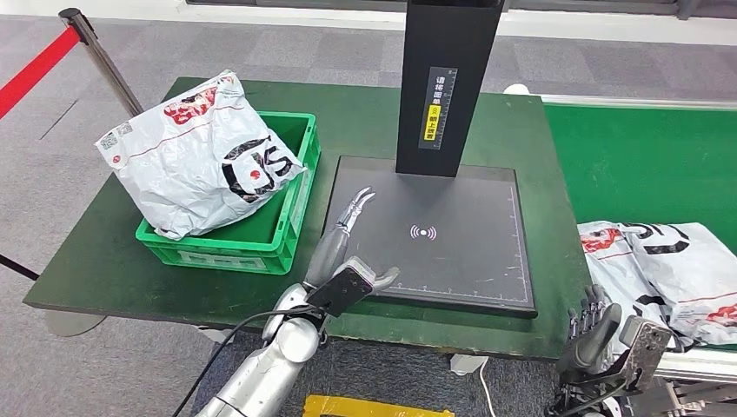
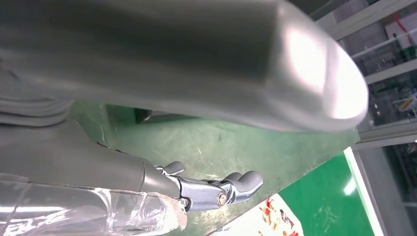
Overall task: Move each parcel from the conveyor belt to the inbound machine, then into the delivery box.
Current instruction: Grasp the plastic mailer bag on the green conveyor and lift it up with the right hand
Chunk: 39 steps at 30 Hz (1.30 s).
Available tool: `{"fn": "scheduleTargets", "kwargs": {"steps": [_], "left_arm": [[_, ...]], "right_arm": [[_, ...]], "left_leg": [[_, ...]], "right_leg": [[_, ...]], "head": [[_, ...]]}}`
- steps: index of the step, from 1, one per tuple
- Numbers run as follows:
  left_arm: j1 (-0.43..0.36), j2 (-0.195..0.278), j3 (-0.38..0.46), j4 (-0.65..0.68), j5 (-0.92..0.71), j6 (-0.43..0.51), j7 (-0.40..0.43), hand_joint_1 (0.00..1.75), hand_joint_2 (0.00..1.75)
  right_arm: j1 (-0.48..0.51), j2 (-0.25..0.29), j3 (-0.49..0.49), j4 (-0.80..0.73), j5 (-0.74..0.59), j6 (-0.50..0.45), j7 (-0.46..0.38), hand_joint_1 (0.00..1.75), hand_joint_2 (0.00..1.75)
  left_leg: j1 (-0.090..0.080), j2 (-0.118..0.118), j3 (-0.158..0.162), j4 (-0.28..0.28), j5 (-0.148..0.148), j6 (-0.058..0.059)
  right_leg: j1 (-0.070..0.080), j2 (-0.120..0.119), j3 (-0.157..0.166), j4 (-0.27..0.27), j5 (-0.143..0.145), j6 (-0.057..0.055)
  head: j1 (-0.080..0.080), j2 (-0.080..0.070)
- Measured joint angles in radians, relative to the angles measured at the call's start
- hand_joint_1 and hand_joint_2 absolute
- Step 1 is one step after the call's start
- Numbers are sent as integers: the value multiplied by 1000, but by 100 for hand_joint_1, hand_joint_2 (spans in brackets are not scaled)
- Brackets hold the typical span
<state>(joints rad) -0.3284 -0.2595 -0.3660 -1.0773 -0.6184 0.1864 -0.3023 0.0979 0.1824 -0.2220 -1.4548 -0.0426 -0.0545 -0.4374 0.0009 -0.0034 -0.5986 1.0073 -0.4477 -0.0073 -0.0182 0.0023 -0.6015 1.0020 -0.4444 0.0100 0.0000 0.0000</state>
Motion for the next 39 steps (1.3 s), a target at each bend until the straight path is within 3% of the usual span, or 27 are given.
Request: {"fn": "scheduleTargets", "kwargs": {"steps": [10,19,39], "left_arm": [[-10,-27,-57,46,27,-22,-16,0,175],[-53,-51,-117,243,176,-44,-74,0,175],[-138,-77,-301,405,335,-40,-46,0,175]], "right_arm": [[-34,7,0,41,71,-104,-78,0,0],[-56,17,0,58,117,-198,-133,0,0],[-89,19,0,83,171,-243,-161,0,0]], "left_leg": [[0,0,0,0,0,0],[0,1,1,0,0,0],[0,1,0,0,0,0]], "right_leg": [[0,0,0,0,0,0],[0,1,0,0,0,0],[0,1,0,0,0,0]], "head": [[0,0],[0,0],[0,0]]}}
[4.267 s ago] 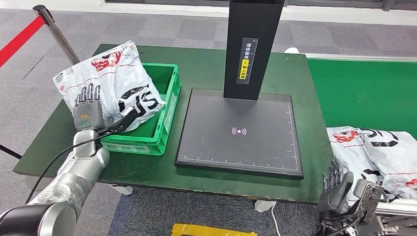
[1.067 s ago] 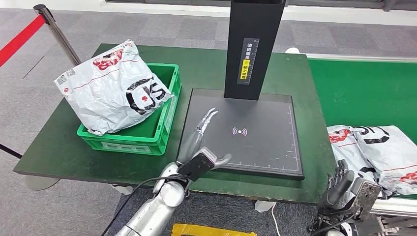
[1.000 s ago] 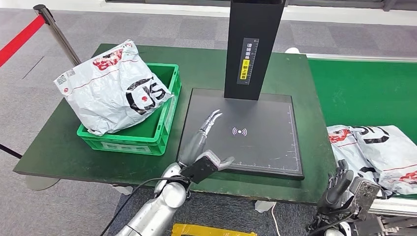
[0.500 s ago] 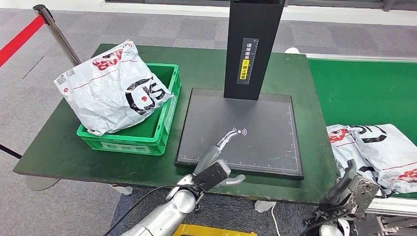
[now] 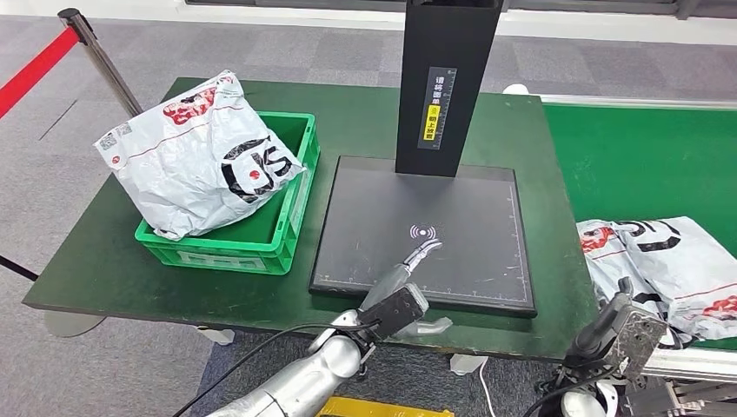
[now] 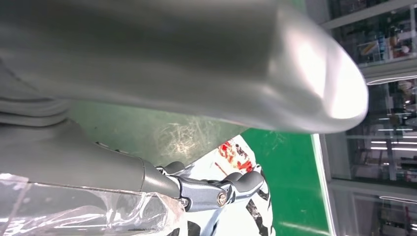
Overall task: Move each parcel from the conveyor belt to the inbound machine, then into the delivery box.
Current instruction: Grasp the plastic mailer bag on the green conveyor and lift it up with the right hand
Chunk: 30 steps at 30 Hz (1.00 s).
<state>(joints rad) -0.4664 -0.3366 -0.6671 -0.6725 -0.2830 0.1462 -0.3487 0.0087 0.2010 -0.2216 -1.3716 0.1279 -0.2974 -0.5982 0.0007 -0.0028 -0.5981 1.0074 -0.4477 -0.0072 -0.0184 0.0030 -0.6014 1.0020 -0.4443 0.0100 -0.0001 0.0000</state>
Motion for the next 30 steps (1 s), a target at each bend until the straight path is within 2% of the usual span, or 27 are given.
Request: {"fn": "scheduleTargets", "kwargs": {"steps": [8,10,13,16,21,30], "left_arm": [[-10,-4,-11,34,-4,8,-14,0,175],[-10,-4,-11,41,-19,10,-28,0,175],[-9,-4,-9,47,-57,3,-43,0,175],[-6,-4,-1,49,-93,-10,-52,0,175],[4,-3,34,46,-136,-12,-63,0,175],[26,3,86,2,-173,-18,-64,0,175]], "right_arm": [[-8,-1,0,23,32,-17,17,0,0],[-8,-6,0,29,79,-38,41,0,0],[-9,-29,-4,32,219,-75,110,0,0],[-17,-72,-29,37,374,-80,199,0,0],[-75,-166,-74,94,576,-87,296,0,0],[-173,-306,-114,222,749,-108,404,0,0]], "left_leg": [[0,0,0,0,0,0],[0,0,0,0,0,0],[0,0,0,0,0,0],[-1,-1,0,0,0,0],[-2,-1,0,0,0,1],[-2,-2,-1,0,1,2]], "right_leg": [[0,0,0,0,0,0],[0,0,0,0,0,0],[0,0,0,0,0,0],[-1,-1,0,0,0,0],[-2,-1,0,0,1,1],[-2,-3,1,0,1,1]], "head": [[0,0],[0,0],[0,0],[0,0],[0,0],[0,0]]}}
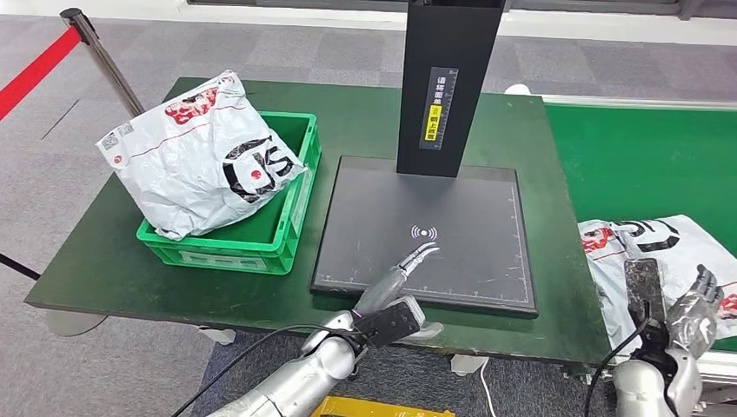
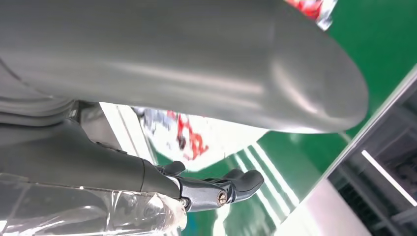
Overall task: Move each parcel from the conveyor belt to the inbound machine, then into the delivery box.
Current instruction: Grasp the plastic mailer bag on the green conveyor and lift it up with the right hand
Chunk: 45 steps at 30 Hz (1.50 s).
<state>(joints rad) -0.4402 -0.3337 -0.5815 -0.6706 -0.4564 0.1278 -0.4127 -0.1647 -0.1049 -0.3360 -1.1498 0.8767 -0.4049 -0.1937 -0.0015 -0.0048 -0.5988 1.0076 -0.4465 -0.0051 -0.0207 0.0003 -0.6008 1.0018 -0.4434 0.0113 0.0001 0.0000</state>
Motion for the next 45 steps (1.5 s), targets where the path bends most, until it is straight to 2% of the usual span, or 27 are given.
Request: {"fn": "scheduleTargets", "kwargs": {"steps": [6,18,29,45], "left_arm": [[5,2,7,-29,-9,-10,0,0,175],[11,3,8,-71,-19,-26,0,0,175],[14,4,4,-109,-16,-54,0,0,175],[17,8,-12,-155,7,-54,-4,0,175]], "right_arm": [[-9,-53,-14,33,24,1,17,0,0],[-61,-83,-22,147,55,81,10,0,0],[-87,-67,-14,262,104,115,23,0,0],[-135,-38,50,370,153,113,45,0,0]], "left_leg": [[0,-1,-1,0,0,0],[0,-1,-1,0,0,0],[0,-2,-2,0,0,0],[0,-3,-2,0,1,1]], "right_leg": [[0,-1,0,0,0,0],[0,-1,0,0,0,0],[0,-2,0,0,0,0],[0,-3,0,0,0,0]], "head": [[0,0],[0,0],[0,0],[0,0]]}}
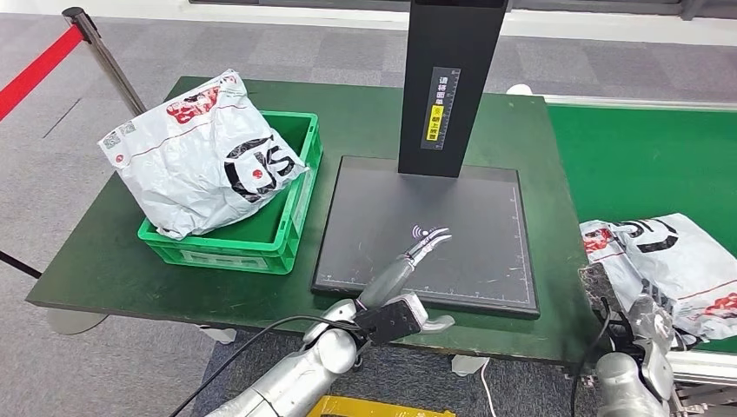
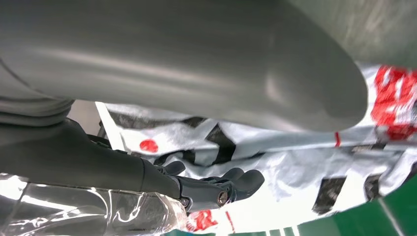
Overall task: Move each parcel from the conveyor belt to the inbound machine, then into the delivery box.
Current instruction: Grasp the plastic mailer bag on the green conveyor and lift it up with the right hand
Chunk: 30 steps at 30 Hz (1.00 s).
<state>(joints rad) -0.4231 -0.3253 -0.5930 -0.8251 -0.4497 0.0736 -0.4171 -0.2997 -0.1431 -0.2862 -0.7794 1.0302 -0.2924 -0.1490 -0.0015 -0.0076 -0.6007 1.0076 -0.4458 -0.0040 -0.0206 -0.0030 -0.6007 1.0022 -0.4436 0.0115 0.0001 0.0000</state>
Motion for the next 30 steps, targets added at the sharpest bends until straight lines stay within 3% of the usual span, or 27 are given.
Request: {"fn": "scheduleTargets", "kwargs": {"steps": [9,16,30], "left_arm": [[31,17,-4,-37,16,6,-11,0,175],[44,26,-12,-63,23,7,-12,0,175],[53,33,-15,-86,24,2,-9,0,175]], "right_arm": [[-16,0,8,25,28,-6,27,0,0],[-46,-30,30,73,128,-22,107,0,0],[-54,-77,54,117,193,-20,150,0,0]], "left_leg": [[0,0,0,0,0,0],[0,-1,0,0,0,0],[0,-2,0,0,0,0]], "right_leg": [[0,0,0,0,0,0],[0,-1,0,0,0,0],[0,-2,0,0,0,0]], "head": [[0,0],[0,0],[0,0]]}}
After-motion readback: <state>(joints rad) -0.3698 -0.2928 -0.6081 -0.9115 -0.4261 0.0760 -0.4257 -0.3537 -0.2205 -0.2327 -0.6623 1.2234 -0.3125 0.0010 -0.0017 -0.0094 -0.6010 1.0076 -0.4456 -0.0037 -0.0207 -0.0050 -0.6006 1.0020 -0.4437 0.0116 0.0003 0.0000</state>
